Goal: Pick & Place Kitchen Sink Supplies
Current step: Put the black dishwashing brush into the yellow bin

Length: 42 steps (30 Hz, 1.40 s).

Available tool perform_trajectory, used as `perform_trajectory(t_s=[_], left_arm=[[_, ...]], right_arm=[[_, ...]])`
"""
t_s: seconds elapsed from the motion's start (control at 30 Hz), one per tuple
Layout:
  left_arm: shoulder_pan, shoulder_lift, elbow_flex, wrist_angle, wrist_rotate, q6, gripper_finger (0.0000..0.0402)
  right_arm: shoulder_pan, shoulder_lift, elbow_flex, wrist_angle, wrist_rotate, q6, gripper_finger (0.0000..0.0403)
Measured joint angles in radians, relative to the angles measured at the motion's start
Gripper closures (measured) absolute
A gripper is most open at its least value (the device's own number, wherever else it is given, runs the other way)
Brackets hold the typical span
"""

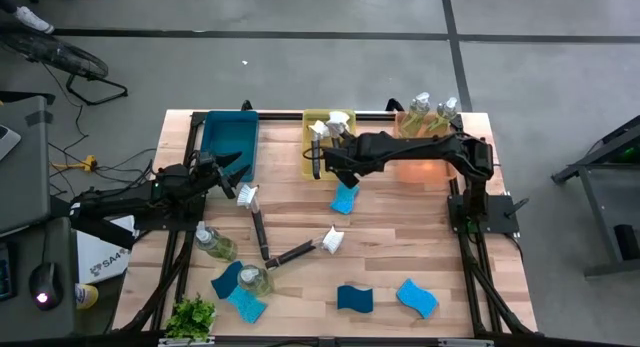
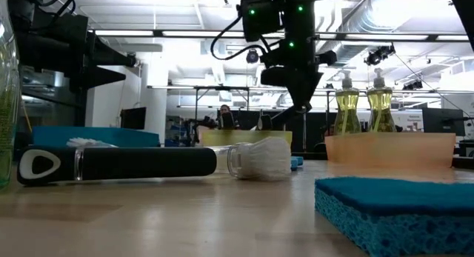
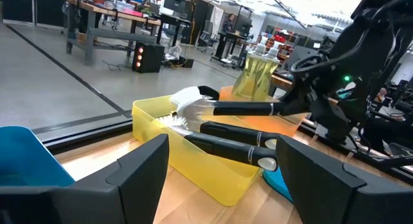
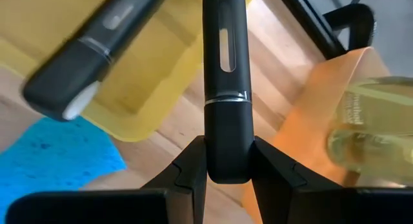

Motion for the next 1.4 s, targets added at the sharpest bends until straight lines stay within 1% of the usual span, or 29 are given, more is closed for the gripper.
perform_trajectory(t_s=[0.13, 0.33, 0.47, 0.63, 1.07, 1.4], left_arm=[[0.000, 0.000, 0.000, 0.000, 0.000, 0.000, 0.0121], [0.000, 0.000, 0.000, 0.000, 0.000, 0.000, 0.0121], [0.000, 0.000, 0.000, 0.000, 0.000, 0.000, 0.0121], [0.000, 0.000, 0.000, 0.000, 0.000, 0.000, 0.0121], [0.000, 0.000, 0.000, 0.000, 0.000, 0.000, 0.0121], [0.000, 0.000, 0.000, 0.000, 0.000, 0.000, 0.0121]], right_arm=[[-0.019, -0.001, 0.021, 0.019, -0.039, 0.017, 0.0317], [-0.045, -0.001, 0.024, 0.096, -0.085, 0.019, 0.0317], [-0.057, -0.001, 0.024, 0.139, -0.134, 0.026, 0.0312], [-0.065, -0.001, 0.024, 0.183, -0.170, 0.047, 0.0309], [-0.073, -0.001, 0.025, 0.275, -0.315, 0.057, 0.0305], [-0.071, -0.001, 0.025, 0.280, -0.341, 0.059, 0.0305]])
